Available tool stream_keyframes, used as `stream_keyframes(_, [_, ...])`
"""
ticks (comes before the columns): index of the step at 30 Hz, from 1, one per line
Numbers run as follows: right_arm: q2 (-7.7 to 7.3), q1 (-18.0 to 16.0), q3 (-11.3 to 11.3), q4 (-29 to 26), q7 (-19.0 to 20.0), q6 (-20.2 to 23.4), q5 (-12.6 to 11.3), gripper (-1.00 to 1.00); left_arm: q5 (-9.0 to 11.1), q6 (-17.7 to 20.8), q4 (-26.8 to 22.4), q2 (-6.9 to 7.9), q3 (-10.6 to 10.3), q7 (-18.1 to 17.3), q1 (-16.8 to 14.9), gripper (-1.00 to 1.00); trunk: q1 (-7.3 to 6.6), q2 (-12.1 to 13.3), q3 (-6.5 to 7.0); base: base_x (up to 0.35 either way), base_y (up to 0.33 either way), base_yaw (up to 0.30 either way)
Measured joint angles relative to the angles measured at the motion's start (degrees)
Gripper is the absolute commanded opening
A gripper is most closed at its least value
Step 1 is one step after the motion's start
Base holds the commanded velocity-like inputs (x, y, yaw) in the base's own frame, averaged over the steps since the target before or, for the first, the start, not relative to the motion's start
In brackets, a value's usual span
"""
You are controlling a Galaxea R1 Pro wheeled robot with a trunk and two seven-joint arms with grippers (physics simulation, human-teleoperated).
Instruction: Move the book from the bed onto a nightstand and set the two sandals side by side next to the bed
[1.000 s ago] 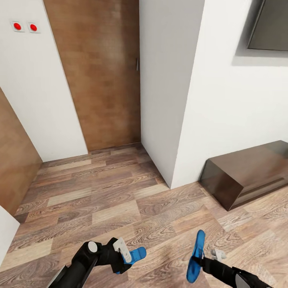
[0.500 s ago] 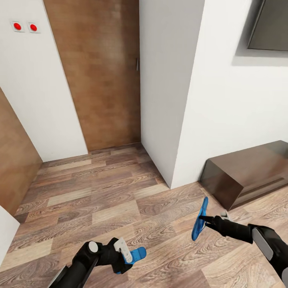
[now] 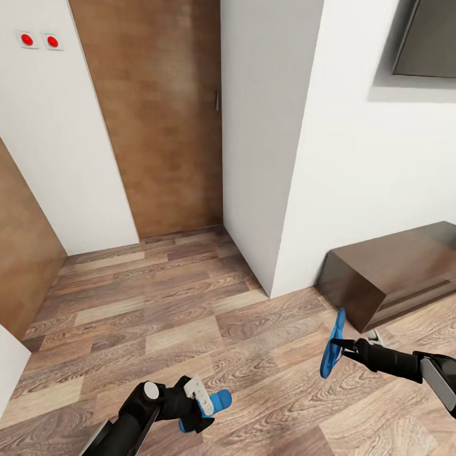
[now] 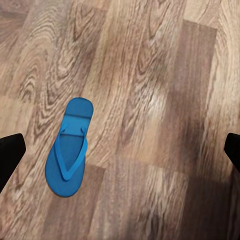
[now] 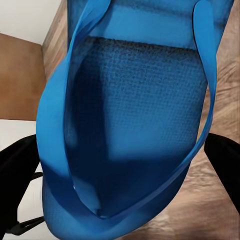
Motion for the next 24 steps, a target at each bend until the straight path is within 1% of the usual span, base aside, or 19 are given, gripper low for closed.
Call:
stream_keyframes(20, [-0.01,0.0,0.07,-0.09,-0.05,-0.01,0.01,-1.0,0.0,-0.09,-0.09,0.0,0.0,0.09,0.0,1.0,4.39,-8.02,-3.59,0.0,0.0,0.0])
stream_keyframes(24, [-0.01,-0.01,0.07,-0.1,-0.04,0.03,-0.09,-1.0,0.39,0.19,-0.09,-0.14,0.09,0.04,-0.1,1.0,4.4,-8.04,-3.59,0.0,0.0,0.0])
